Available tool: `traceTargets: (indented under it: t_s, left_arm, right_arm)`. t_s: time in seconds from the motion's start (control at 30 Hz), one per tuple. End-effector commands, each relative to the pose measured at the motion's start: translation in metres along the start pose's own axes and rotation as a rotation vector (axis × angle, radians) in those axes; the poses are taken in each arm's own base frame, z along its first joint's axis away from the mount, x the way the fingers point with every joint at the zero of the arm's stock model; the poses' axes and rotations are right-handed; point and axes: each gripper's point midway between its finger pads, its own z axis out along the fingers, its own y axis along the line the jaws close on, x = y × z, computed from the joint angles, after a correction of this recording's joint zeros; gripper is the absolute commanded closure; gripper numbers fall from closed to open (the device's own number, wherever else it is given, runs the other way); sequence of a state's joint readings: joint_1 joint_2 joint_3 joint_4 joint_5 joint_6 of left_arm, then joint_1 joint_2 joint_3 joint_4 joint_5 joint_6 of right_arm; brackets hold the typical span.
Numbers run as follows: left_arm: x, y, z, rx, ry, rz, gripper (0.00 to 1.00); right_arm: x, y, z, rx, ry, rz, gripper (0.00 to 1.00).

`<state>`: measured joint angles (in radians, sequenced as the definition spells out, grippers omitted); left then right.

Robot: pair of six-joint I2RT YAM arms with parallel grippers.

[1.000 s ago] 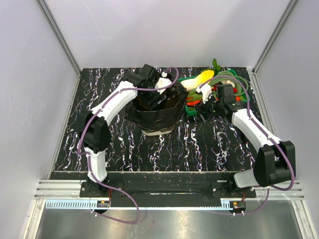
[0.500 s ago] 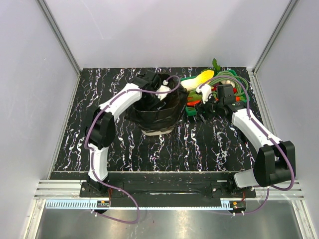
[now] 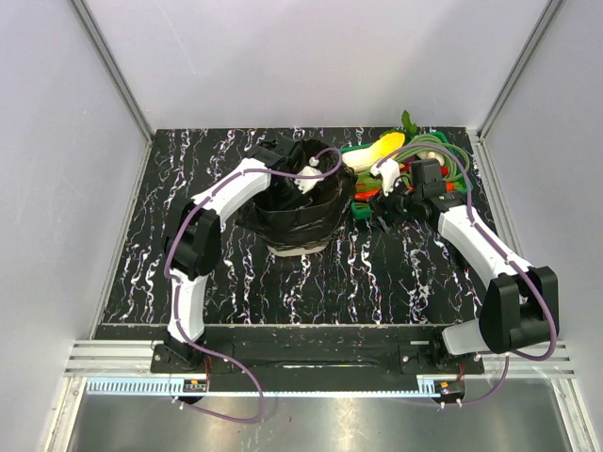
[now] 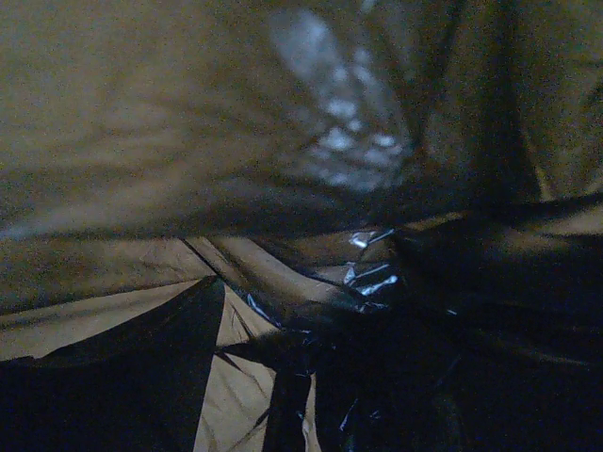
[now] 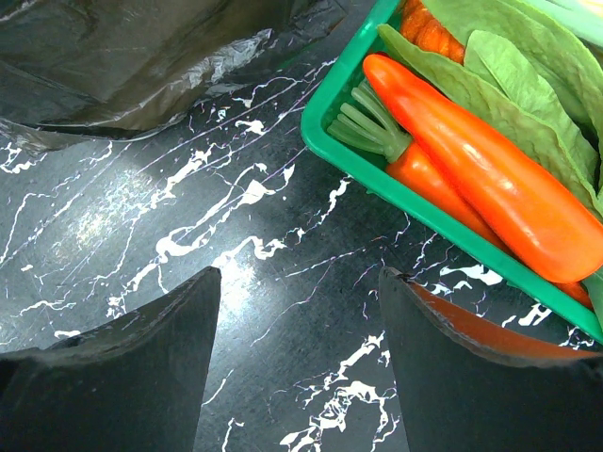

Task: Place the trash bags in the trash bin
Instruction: Place the trash bag in the trash bin.

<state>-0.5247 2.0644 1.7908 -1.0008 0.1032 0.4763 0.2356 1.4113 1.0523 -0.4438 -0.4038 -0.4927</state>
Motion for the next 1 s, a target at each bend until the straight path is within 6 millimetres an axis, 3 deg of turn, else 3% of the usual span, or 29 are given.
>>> traceTargets:
  t_s: [0.0,0.97]
  left_arm:
    - [0.001,0.006,0.008,-0.017,0.029,0.028,0.3]
    - [0.02,0.001,0.037,0.007,0.079,0.065,0.27]
  right_arm:
    - [-0.007,-0.001,-0.002,0.005,-0.017,-0.019,0.26]
    - [-0.003,-0.001,0.001,0.003,-0.004,-0.016,0.26]
